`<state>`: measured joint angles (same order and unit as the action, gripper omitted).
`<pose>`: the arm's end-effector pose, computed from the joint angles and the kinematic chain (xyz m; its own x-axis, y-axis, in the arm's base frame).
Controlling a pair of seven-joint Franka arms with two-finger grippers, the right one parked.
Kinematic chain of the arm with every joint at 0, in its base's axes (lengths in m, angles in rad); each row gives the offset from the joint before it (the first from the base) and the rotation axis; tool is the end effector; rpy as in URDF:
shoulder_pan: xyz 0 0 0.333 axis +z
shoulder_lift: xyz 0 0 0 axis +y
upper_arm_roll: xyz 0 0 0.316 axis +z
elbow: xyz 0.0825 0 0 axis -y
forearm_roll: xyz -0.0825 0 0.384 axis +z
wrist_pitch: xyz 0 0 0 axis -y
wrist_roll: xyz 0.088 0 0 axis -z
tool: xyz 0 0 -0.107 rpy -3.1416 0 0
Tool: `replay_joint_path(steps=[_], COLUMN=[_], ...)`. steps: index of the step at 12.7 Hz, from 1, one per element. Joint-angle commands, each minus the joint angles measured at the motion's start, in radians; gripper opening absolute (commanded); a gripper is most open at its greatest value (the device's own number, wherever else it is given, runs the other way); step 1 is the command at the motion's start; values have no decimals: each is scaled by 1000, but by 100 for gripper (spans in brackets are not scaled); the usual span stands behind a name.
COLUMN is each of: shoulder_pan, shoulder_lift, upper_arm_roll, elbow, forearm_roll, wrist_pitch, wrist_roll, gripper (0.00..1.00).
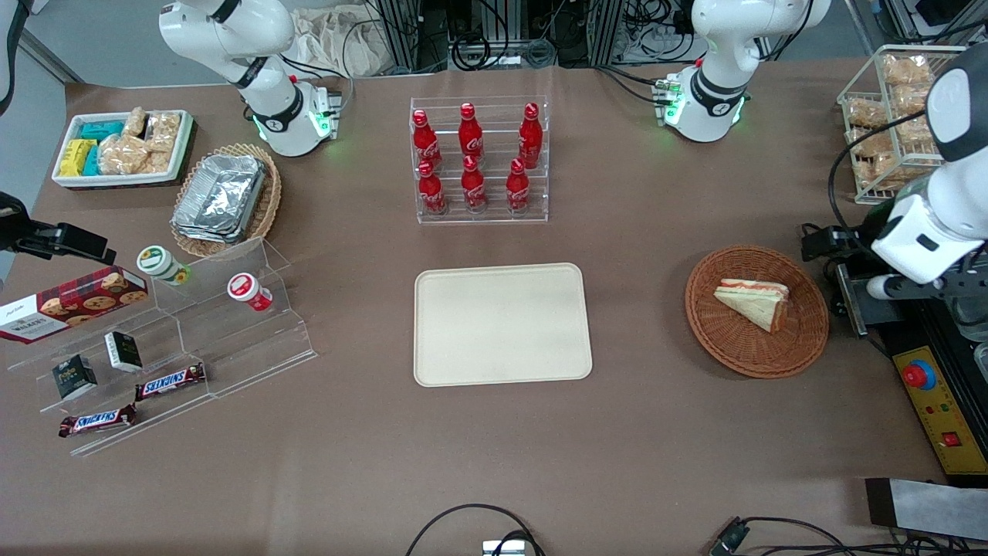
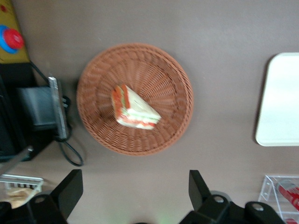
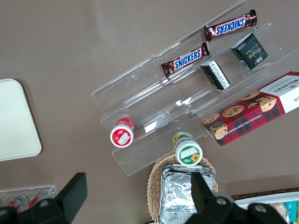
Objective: Place sandwich from basket to tray
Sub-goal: 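Move the left gripper over the wrapped sandwich in the wicker basket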
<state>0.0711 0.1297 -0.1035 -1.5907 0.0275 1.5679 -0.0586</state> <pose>0.5852 -0.0127 0.5413 0.9883 0.0255 -0.1501 0.0223 -0.9995 -0.0227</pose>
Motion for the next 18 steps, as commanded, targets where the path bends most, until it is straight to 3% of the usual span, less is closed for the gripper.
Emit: replay_joint_path(steps=[1,7,10,13,15,18], shoulder_pan=[-17,11,35,35,41,76], shoulder_lift=[65,108,71,-10,-36,-28], upper_arm_roll=[11,13,13,13,13,13], elbow=[92,28,-134,-386,-516,-600], forearm_roll=[61,51,48,49,49,46], wrist_pitch=[-49,-68,78,350,511,616], wrist_roll=[-6,-68,-276,-462,-515,-537], gripper=[100,100,100,100,100,100])
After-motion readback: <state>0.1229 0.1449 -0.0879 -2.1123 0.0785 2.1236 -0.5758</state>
